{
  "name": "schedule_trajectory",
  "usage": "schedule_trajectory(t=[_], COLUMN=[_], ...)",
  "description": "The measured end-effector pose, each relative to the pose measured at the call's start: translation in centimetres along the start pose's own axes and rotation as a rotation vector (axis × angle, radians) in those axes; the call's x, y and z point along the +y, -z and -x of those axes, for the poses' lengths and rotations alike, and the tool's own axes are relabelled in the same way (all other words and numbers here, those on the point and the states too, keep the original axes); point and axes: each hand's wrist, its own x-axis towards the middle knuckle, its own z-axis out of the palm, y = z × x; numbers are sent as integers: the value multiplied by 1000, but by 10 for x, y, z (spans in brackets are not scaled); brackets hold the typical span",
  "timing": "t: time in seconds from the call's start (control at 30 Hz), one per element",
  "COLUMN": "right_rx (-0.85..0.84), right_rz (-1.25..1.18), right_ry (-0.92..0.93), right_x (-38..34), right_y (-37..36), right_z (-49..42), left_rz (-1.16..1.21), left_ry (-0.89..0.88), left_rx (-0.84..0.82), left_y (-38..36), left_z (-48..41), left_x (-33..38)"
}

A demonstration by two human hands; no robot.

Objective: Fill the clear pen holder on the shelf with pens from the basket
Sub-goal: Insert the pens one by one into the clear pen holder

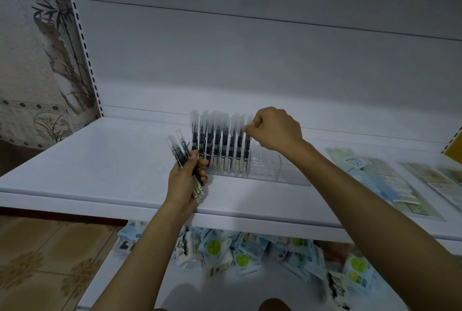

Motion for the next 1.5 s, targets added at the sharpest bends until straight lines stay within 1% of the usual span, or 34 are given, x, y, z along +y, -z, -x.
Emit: schedule_trajectory(t=[0.1,0.33,0.43,0.5,0.53,0.63,0.7,0.8,0.87,0.93,1.0,1.07,1.23,1.3,1.43,1.5], right_rx=[17,-18,69,127,126,29,-59,-149,-166,-151,-114,-82,-40,-50,-88,-82], right_rz=[-13,-62,-83,-173,-244,-446,-516,-579,-615,-646,-676,-727,-834,-873,-915,-908], right_ry=[11,-18,-35,-25,-11,53,49,24,8,-9,-11,-2,18,2,-44,-68], right_x=[1,4,4,4,4,-2,-7,-17,-23,-27,-33,-39,-41,-37,-31,-31], right_y=[-2,2,3,-3,-9,-32,-47,-63,-70,-74,-73,-69,-62,-61,-59,-58], right_z=[0,4,15,29,37,60,69,76,78,76,72,68,63,61,57,54], left_rz=[0,4,23,43,58,104,93,24,-71,-251,-430,-539,-578,-600,-632,-604], left_ry=[1,4,11,23,31,52,51,26,-4,-76,-167,-218,-211,-199,-181,-186], left_rx=[1,-17,-18,-34,-47,-91,-89,-74,-76,-87,-136,-185,-277,-312,-314,-288], left_y=[-1,1,0,0,0,1,1,0,-1,-2,-3,-5,-5,-5,-5,-5], left_z=[0,-1,-1,-1,-1,1,1,2,3,7,13,16,16,17,16,16], left_x=[0,0,0,1,1,3,3,2,3,2,0,-2,-1,-2,-4,-4])
